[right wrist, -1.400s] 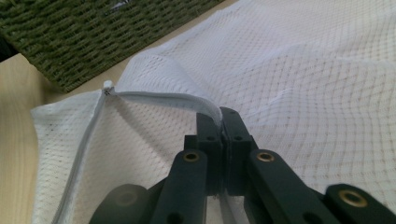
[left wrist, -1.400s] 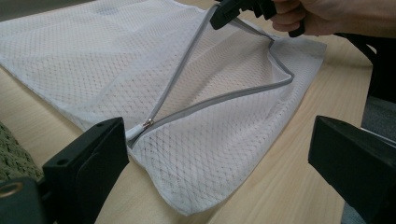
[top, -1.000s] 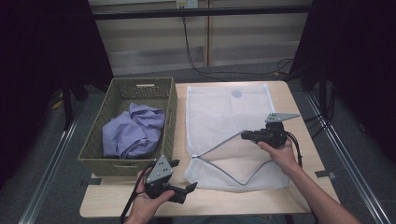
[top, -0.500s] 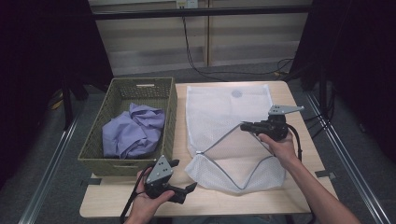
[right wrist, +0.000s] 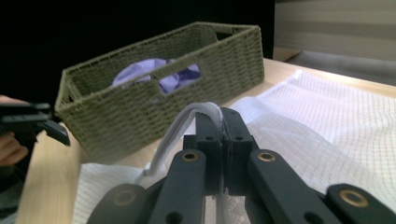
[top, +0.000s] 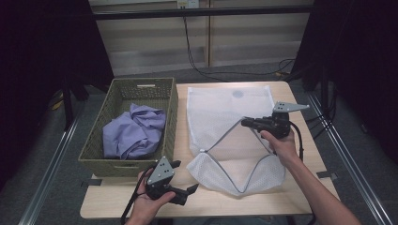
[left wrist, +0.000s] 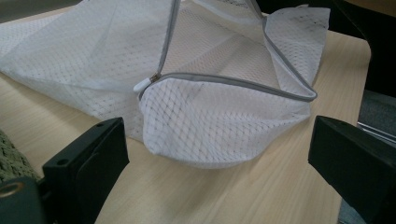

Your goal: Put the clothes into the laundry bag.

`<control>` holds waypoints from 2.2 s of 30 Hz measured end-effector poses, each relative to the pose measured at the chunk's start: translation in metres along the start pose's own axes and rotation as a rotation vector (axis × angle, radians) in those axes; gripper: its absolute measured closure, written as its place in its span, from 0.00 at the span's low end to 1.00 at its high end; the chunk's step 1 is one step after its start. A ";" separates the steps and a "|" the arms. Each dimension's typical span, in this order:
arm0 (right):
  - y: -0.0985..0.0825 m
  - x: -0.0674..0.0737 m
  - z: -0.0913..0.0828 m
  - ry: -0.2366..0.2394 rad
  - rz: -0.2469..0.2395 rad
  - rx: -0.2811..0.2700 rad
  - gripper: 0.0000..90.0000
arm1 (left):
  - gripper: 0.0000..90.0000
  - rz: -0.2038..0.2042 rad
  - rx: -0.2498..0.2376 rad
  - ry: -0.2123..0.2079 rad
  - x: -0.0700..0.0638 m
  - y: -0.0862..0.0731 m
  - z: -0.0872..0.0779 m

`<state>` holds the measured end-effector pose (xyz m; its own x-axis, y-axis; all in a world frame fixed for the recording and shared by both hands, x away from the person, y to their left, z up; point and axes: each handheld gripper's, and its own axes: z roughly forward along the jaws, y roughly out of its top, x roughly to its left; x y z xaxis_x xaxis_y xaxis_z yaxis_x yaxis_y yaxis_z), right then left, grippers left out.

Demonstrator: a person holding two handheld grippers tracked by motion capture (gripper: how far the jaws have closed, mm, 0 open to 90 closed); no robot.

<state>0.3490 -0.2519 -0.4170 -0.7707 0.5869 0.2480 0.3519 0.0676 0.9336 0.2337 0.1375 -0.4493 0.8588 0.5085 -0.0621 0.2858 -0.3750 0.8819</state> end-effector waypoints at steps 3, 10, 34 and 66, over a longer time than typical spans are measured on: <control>0.003 0.000 0.000 0.000 0.016 -0.004 0.98 | 0.05 0.016 -0.003 -0.008 -0.001 0.003 0.000; 0.003 -0.003 -0.001 -0.009 0.040 -0.011 0.98 | 0.04 -0.032 -0.042 -0.060 0.000 0.014 -0.007; 0.001 -0.003 0.001 -0.014 0.034 0.001 0.98 | 0.07 -0.079 -0.098 0.220 0.072 0.051 -0.077; 0.000 -0.003 0.003 -0.005 0.030 0.019 0.98 | 0.05 -0.192 0.200 0.379 0.192 0.046 -0.042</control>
<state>0.3524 -0.2515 -0.4184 -0.7570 0.5928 0.2747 0.3848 0.0648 0.9207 0.3939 0.2504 -0.4012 0.5773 0.8165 -0.0072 0.5327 -0.3700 0.7611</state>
